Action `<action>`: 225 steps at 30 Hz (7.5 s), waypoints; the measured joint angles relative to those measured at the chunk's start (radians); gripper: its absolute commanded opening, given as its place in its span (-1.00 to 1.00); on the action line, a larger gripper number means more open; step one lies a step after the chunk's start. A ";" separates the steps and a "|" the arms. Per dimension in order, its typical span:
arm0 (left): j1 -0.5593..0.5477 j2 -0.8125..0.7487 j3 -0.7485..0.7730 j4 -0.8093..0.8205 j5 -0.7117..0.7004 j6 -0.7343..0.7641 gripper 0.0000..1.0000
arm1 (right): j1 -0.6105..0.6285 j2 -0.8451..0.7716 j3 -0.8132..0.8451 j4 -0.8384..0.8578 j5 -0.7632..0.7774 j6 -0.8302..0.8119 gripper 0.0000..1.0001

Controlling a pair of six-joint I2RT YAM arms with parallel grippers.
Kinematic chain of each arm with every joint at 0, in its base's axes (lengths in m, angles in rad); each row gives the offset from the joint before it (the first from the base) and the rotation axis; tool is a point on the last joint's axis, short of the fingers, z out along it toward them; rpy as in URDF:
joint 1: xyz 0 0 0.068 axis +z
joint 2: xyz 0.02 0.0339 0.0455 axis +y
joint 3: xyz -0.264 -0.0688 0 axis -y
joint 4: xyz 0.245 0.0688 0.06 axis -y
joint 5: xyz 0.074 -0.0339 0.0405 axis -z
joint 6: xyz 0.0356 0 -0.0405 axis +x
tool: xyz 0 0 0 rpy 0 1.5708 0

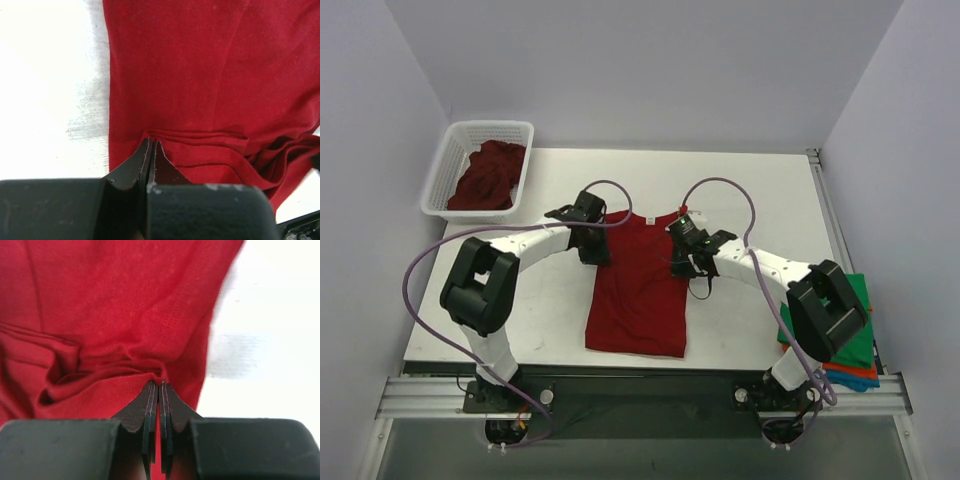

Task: Fold and stack the t-shirts
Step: Fold the folded rectangular tshirt in 1/3 of the way, then grab one side of the 2/3 rectangular tshirt with both arms, then fold the long partially folded tshirt into a neat square

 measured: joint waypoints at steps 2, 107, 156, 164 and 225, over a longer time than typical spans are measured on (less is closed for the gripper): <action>0.000 -0.011 0.000 -0.008 -0.004 0.001 -1.00 | -0.010 -0.045 -0.009 -0.006 0.000 0.000 -1.00; -0.131 -0.729 -0.801 0.177 0.164 -0.333 0.04 | 0.143 -0.778 -0.804 0.230 -0.233 0.613 -0.23; -0.175 -0.933 -0.513 -0.138 0.262 -0.417 -1.00 | 0.154 -0.885 -0.285 -0.332 -0.146 0.449 -1.00; 0.026 -0.658 -0.340 0.031 0.387 -0.415 -1.00 | -0.157 -0.615 -0.081 -0.301 -0.317 0.305 -1.00; 0.085 0.152 0.112 0.091 0.130 -0.104 -0.98 | -0.307 0.325 0.233 0.158 -0.365 0.014 -0.29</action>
